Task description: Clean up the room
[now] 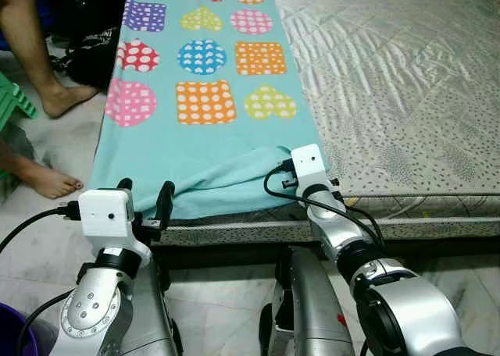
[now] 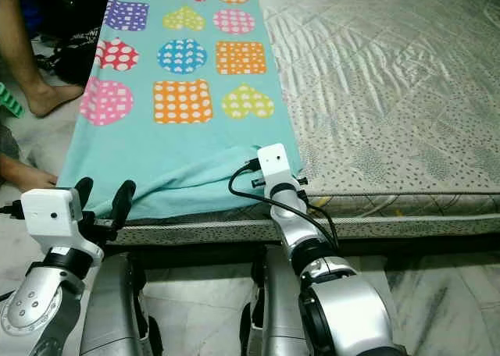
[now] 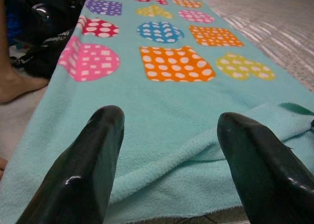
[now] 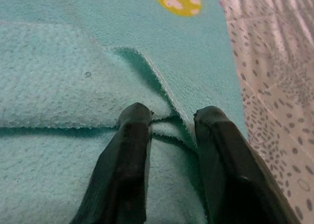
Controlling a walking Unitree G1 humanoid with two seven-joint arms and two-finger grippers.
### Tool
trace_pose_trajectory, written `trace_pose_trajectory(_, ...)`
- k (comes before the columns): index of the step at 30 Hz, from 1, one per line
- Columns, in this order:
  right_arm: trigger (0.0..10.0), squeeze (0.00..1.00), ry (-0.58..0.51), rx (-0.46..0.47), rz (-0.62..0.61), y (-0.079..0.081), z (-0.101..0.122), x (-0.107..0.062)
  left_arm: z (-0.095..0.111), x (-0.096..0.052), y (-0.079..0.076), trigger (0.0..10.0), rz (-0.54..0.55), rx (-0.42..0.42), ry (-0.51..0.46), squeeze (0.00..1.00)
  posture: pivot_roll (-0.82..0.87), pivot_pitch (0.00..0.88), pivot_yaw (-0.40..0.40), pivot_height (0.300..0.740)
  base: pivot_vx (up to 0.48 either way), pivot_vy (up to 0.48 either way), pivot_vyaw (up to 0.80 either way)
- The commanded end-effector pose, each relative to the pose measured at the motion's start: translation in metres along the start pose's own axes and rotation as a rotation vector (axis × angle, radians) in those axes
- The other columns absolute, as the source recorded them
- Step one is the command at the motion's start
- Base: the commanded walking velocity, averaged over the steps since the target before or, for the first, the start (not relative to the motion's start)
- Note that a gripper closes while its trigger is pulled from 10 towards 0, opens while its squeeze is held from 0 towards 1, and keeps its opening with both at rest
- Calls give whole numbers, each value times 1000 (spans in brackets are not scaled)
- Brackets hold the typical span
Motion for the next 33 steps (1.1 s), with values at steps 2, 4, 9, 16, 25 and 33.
trace_pose_trajectory(2,10000,1000,22,-45,-16,-5,-9,-2,-6,-1,2,10000,2,12,23,0,223,229,-120,504,0,0,0)
trace_pose_trajectory(4,10000,1000,19,-62,-19,-5,-9,-2,-6,-1,2,10000,3,13,23,0,223,229,-120,504,0,0,0)
trace_pose_trajectory(9,10000,694,19,-123,-42,-9,-9,-2,-5,-1,3,10000,8,16,21,0,228,228,-122,504,0,0,0)
trace_pose_trajectory(16,10000,78,40,-155,-65,-17,-11,-1,-5,-1,3,10000,7,16,23,0,228,228,-119,504,0,0,0)
trace_pose_trajectory(25,0,0,57,-171,-104,-35,-15,-1,-6,-1,2,10000,7,14,23,0,226,229,-122,504,0,0,0)
trace_pose_trajectory(33,0,0,56,-152,-120,-39,-15,-2,-5,0,1,10000,6,13,20,0,222,220,-120,504,0,0,0)
Point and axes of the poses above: a point about 5 cm out from each wrist's last joint towards the gripper, its own x axis pointing out of the wrist towards the gripper, its own z axis along the axis of the wrist's last joint, y = z × x, the point moved 6 cm from there along x, pointing out of the wrist towards the gripper, and after that the axes turned 10 degrees about x, right-handed, at the moved point
